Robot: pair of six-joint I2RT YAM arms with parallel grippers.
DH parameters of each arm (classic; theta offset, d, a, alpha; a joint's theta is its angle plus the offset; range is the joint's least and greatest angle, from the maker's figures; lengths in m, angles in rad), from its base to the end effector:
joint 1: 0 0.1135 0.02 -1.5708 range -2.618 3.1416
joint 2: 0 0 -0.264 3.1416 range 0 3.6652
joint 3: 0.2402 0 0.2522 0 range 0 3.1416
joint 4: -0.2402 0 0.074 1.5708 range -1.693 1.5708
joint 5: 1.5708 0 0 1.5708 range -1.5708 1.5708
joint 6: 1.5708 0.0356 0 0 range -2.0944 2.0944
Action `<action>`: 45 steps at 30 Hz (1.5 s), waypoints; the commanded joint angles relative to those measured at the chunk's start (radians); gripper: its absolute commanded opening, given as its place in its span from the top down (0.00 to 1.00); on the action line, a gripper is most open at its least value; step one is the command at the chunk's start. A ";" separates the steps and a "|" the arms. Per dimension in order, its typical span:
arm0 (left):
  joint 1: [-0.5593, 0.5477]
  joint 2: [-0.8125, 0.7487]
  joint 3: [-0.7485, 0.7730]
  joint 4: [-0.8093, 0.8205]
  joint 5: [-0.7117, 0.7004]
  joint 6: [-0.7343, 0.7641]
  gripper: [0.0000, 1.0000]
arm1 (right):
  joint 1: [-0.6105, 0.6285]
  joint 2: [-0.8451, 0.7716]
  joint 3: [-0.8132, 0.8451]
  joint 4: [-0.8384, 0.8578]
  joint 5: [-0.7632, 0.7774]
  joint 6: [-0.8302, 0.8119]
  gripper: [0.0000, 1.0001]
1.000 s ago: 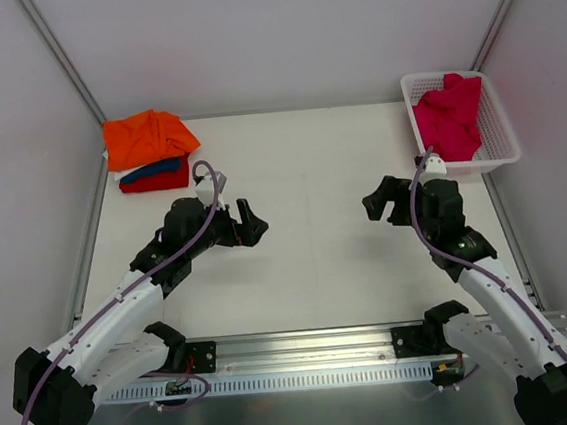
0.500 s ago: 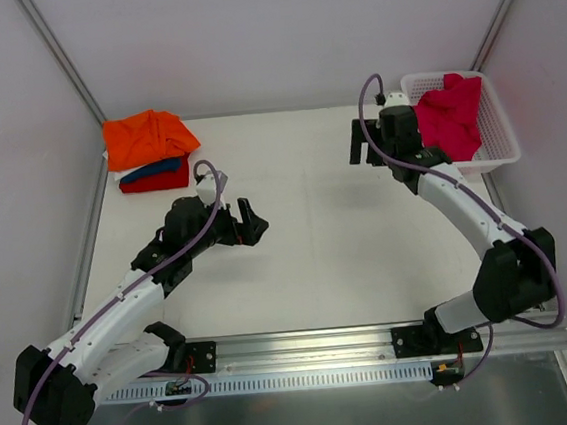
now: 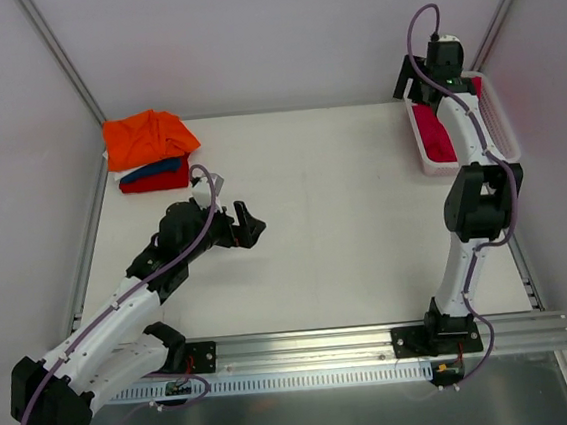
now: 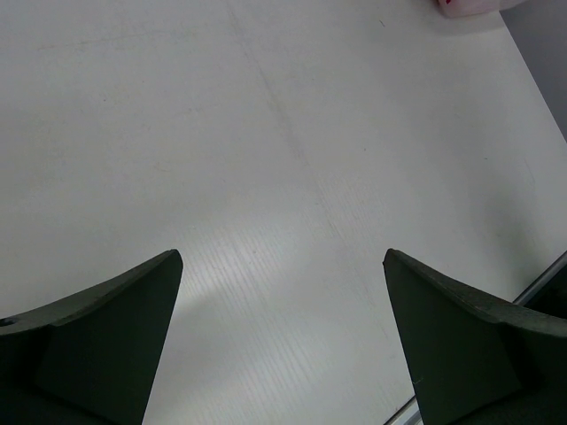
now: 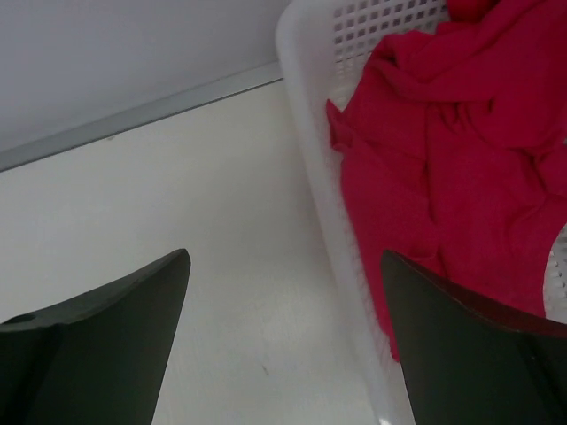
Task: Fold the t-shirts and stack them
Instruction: Grab the tshirt from the pile
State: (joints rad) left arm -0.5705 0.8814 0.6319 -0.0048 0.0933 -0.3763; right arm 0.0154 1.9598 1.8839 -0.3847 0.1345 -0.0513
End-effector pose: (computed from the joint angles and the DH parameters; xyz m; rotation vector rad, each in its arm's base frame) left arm 0.1751 -0.1163 0.2873 0.2510 1.8733 -0.7444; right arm 0.4668 0.0024 0.3505 0.0171 2.0305 -0.1592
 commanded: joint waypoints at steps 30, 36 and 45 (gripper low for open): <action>-0.008 -0.010 -0.040 0.031 -0.036 0.030 0.01 | -0.181 0.347 0.186 -0.050 -0.093 -0.032 0.44; -0.008 -0.002 -0.038 0.029 -0.037 0.028 0.01 | -0.180 0.390 0.161 -0.028 -0.122 -0.012 0.43; -0.008 0.001 -0.034 0.031 -0.041 0.031 0.01 | -0.181 0.404 0.127 0.001 -0.165 -0.005 0.72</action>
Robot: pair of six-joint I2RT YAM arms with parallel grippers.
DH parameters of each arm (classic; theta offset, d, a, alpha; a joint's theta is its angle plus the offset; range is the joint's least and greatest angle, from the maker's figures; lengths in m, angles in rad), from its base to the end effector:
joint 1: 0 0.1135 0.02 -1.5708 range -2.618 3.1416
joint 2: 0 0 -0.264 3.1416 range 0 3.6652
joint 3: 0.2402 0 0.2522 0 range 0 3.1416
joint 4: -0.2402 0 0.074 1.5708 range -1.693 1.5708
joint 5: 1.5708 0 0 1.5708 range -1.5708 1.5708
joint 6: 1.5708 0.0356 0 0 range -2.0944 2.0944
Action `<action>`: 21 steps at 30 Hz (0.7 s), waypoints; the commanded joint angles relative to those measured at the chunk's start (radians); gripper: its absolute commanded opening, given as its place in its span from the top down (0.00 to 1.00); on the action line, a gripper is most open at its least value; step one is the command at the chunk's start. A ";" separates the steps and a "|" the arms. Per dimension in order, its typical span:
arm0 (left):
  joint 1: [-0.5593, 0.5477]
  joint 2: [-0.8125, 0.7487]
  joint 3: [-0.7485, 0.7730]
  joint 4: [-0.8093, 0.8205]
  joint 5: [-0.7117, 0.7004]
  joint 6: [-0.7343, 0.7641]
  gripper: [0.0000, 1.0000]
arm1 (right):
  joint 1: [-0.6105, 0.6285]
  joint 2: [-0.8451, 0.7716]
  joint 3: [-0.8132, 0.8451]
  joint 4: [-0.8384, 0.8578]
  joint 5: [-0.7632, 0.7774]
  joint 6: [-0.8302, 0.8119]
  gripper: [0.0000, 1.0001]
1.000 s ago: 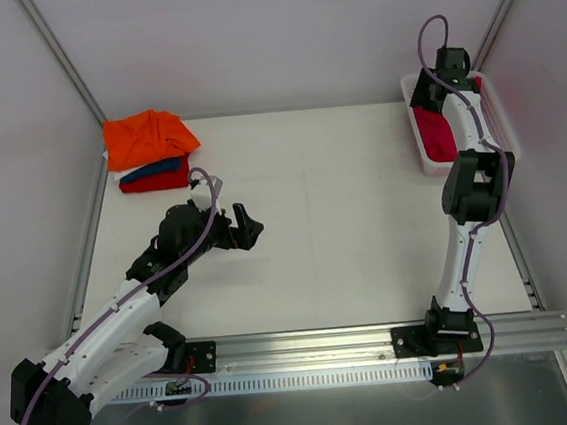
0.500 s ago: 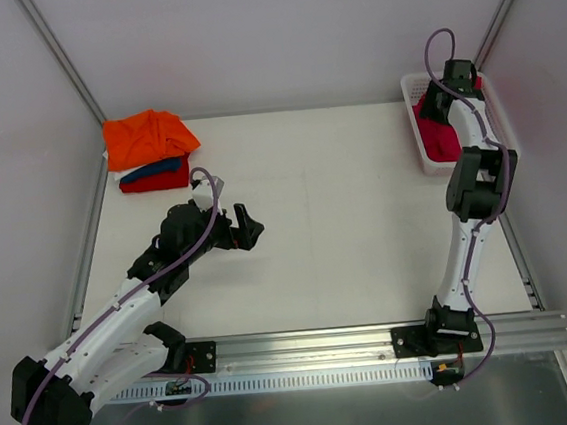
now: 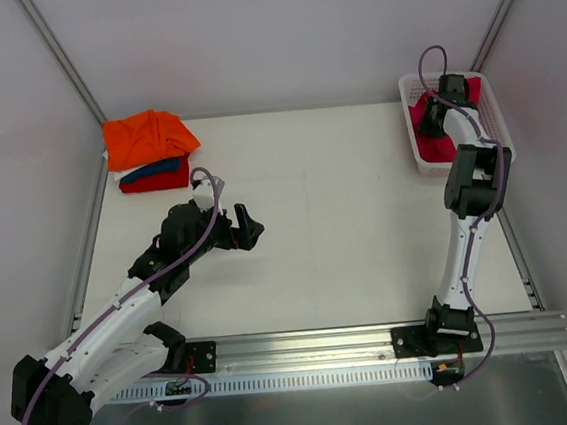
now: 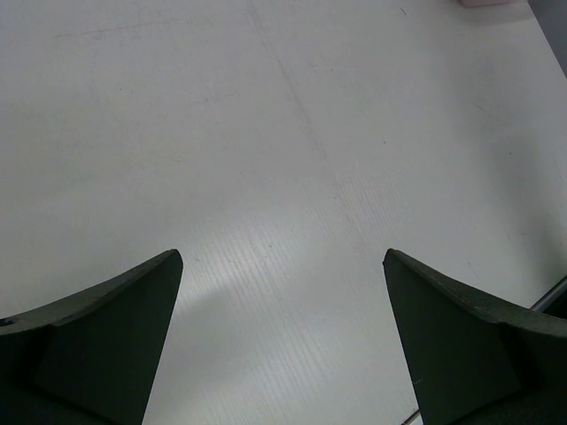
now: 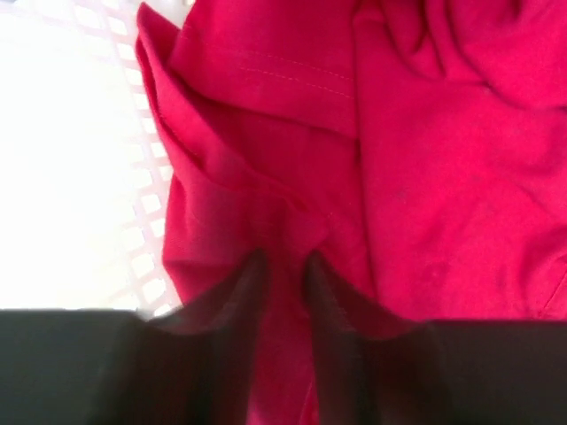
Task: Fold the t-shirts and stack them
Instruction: Grab the tshirt from the pile
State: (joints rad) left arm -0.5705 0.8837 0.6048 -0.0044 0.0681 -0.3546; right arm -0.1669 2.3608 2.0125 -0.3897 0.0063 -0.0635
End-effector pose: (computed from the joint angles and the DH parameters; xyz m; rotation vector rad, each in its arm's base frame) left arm 0.1752 -0.1153 0.2772 0.2547 1.8963 -0.6988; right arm 0.5318 -0.0898 0.1984 0.1227 2.3088 -0.1248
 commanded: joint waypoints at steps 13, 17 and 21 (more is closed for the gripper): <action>-0.008 -0.006 -0.020 0.030 -0.016 0.005 0.01 | 0.001 -0.093 -0.103 0.052 -0.012 0.013 1.00; -0.008 -0.006 -0.023 0.030 -0.013 -0.001 0.01 | 0.001 -0.179 -0.146 0.080 0.024 0.025 1.00; -0.008 -0.008 -0.025 0.030 -0.010 -0.006 0.01 | 0.007 -0.261 -0.143 0.080 0.026 0.039 1.00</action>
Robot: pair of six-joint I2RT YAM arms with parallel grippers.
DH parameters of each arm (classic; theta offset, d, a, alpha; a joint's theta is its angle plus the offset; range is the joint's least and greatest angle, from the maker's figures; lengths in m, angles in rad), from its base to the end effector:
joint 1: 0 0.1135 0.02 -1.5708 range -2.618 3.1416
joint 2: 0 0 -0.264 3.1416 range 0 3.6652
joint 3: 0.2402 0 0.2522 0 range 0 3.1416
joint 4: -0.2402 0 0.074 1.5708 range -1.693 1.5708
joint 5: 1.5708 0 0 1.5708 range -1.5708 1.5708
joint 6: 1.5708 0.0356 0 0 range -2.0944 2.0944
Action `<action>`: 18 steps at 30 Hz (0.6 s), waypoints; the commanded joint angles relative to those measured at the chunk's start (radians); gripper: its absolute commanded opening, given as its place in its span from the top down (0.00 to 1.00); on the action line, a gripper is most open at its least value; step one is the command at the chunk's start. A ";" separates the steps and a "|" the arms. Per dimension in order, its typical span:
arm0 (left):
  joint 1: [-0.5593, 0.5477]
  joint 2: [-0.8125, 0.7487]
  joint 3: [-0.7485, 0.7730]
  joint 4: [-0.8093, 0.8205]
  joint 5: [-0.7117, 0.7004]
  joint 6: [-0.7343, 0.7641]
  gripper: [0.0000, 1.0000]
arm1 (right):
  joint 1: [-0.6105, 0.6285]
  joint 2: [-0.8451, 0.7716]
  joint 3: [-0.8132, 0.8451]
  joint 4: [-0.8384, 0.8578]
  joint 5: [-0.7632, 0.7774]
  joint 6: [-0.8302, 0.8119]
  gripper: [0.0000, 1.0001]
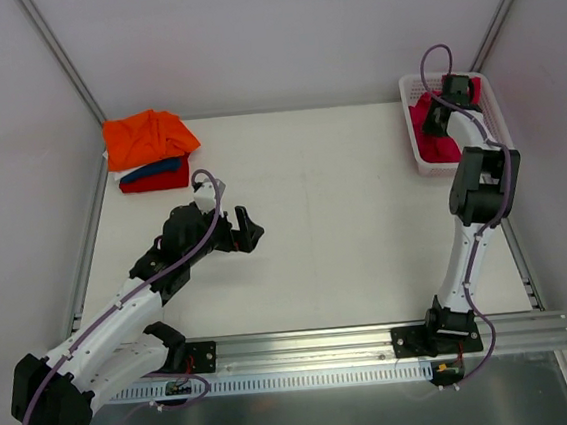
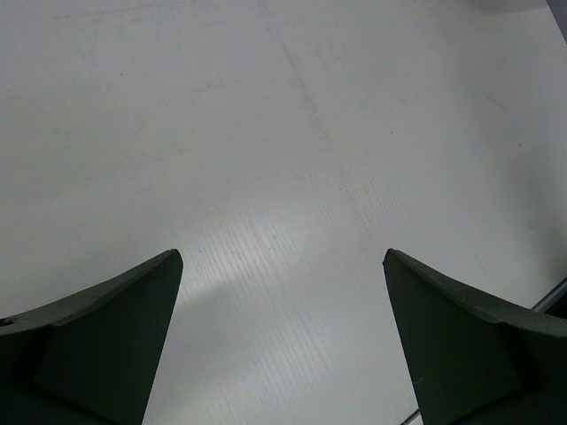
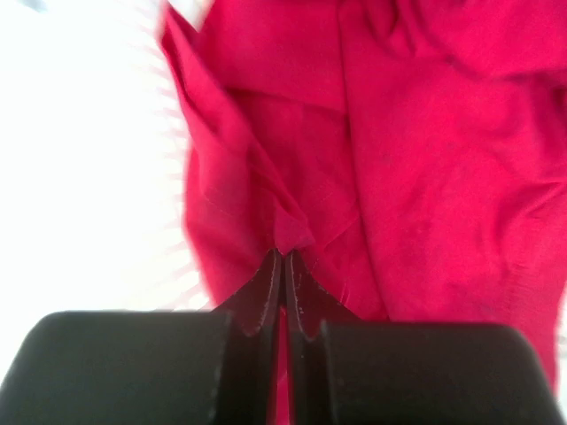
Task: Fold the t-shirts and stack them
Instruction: Grab the tshirt from the pile
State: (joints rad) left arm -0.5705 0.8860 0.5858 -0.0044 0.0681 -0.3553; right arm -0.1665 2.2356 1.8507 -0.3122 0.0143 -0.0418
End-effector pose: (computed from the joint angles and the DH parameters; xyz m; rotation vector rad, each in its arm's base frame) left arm 0.1748 -0.1150 0.2700 0.2558 1.9180 -0.6929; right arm 0.5092 -0.0861 0.2146 0.1491 2.2660 -0.1264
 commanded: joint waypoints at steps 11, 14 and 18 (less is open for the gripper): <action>-0.008 -0.028 -0.017 0.030 -0.004 -0.016 0.01 | 0.061 -0.367 0.015 -0.002 0.024 0.039 1.00; -0.008 -0.033 -0.020 0.029 -0.007 -0.017 0.01 | 0.088 -0.427 0.031 -0.024 0.019 0.037 1.00; -0.008 -0.033 -0.023 0.030 -0.010 -0.022 0.01 | 0.152 -0.524 0.033 -0.039 0.030 0.025 1.00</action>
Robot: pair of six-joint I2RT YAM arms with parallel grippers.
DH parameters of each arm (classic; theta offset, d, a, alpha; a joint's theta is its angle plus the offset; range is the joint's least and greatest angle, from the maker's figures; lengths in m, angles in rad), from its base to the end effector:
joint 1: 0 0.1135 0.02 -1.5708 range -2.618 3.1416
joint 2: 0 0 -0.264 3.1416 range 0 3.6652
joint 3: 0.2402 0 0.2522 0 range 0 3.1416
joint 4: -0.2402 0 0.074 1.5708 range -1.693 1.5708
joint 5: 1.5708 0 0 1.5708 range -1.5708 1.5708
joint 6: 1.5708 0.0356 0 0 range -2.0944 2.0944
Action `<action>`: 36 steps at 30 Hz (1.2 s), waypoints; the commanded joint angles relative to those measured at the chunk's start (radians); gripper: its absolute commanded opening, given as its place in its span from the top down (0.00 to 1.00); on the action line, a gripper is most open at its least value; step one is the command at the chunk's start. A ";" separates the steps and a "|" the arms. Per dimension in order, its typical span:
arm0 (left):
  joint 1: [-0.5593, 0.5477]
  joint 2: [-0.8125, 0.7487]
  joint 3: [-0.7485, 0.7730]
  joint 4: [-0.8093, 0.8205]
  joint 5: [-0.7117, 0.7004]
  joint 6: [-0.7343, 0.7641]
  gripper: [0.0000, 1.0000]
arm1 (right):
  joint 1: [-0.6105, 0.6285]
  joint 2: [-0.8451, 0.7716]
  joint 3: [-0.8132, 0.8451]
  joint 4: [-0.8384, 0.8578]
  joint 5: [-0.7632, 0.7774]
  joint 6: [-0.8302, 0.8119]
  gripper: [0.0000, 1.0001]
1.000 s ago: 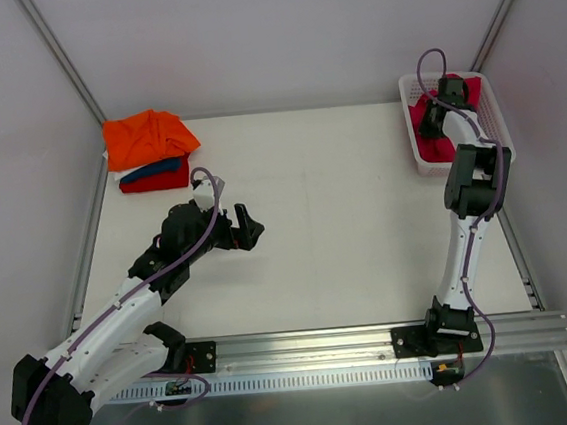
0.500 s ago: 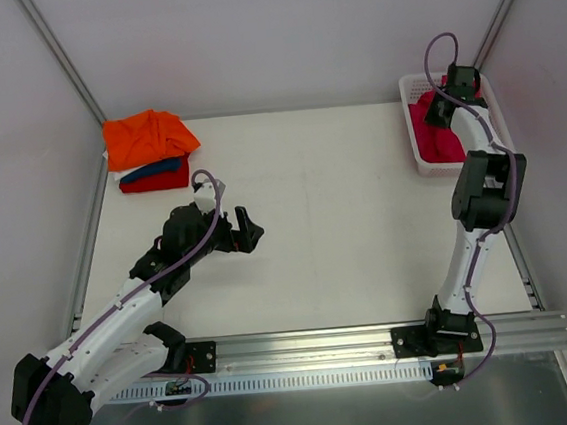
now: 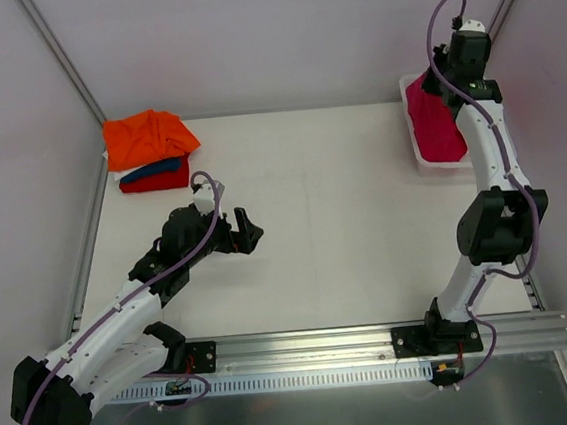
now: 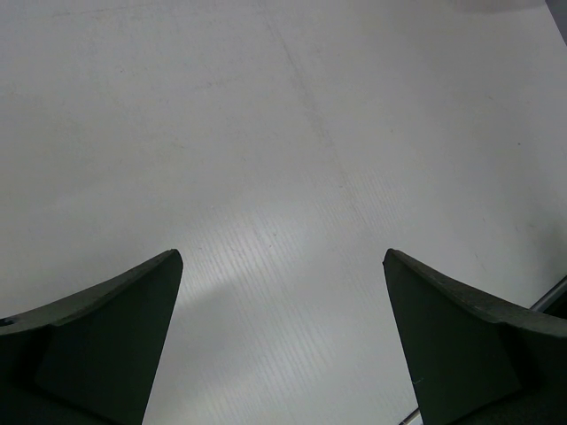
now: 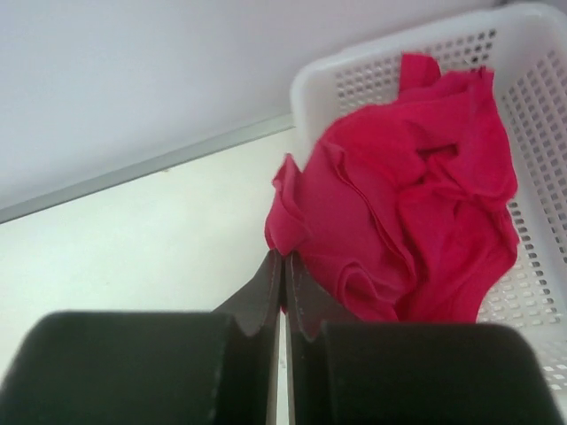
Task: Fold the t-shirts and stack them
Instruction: Grab the tshirt from the pile, then move the tshirt to the center of the board
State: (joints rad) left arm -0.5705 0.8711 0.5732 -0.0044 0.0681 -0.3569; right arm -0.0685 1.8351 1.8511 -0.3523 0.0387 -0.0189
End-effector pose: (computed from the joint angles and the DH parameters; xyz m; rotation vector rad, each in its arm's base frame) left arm 0.1723 -0.1135 0.2683 0.2541 1.9161 -0.6946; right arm 0.4353 -0.0312 0.3961 0.0735 1.9066 -0.0960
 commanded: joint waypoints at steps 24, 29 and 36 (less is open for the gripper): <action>-0.008 -0.017 -0.027 0.038 -0.027 -0.039 0.01 | 0.509 -0.747 0.039 0.090 -0.031 -0.099 1.00; -0.008 -0.007 -0.026 0.043 -0.030 -0.043 0.01 | 0.509 -0.849 -0.015 0.188 -0.199 -0.015 1.00; -0.008 0.003 -0.026 0.050 -0.031 -0.053 0.01 | 0.509 -0.895 -0.015 0.297 -0.405 0.126 1.00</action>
State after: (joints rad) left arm -0.5705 0.8726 0.5503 0.0032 0.0467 -0.3943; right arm 0.4332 0.9623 1.8336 -0.2268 -0.2180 0.0090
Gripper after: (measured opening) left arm 0.991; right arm 0.016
